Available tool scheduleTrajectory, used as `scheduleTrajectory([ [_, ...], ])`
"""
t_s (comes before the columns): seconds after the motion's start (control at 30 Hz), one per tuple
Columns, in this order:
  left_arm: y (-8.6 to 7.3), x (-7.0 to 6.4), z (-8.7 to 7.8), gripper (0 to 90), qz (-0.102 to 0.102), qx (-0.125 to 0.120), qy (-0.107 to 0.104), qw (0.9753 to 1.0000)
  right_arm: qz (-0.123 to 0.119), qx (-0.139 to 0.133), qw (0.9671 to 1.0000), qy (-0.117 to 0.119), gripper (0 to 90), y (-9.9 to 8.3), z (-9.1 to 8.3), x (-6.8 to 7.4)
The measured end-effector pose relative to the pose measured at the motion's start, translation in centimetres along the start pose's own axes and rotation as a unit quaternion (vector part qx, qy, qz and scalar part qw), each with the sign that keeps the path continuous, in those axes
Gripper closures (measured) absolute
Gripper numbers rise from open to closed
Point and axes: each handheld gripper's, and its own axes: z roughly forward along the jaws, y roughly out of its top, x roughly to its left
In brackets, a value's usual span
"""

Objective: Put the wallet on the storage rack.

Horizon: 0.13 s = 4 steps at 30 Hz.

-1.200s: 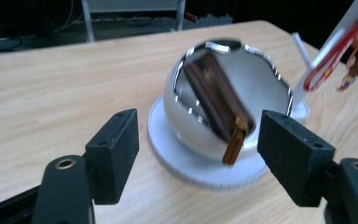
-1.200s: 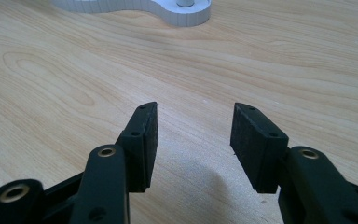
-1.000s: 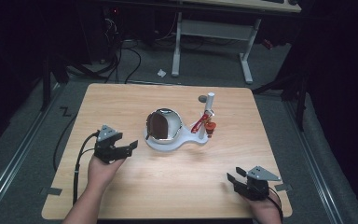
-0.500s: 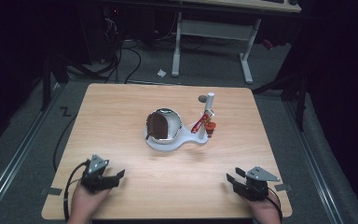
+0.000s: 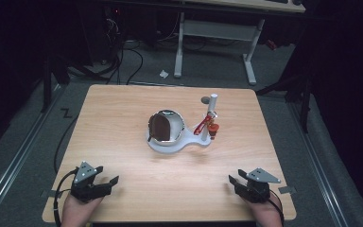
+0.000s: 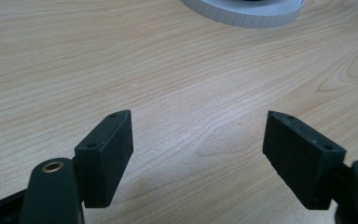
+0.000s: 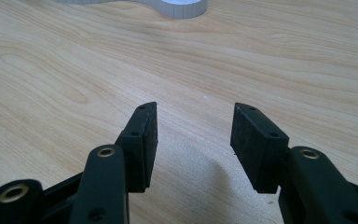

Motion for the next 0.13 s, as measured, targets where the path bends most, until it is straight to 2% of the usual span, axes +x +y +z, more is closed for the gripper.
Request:
scheduleTrajectory([
  [0.13, 0.19, -0.13, -0.06, 24.7, -0.003, -0.003, -0.008, 1.0000, 0.004, 0.002, 1.0000, 0.000, 48.8, -0.14, -0.12, -0.26],
])
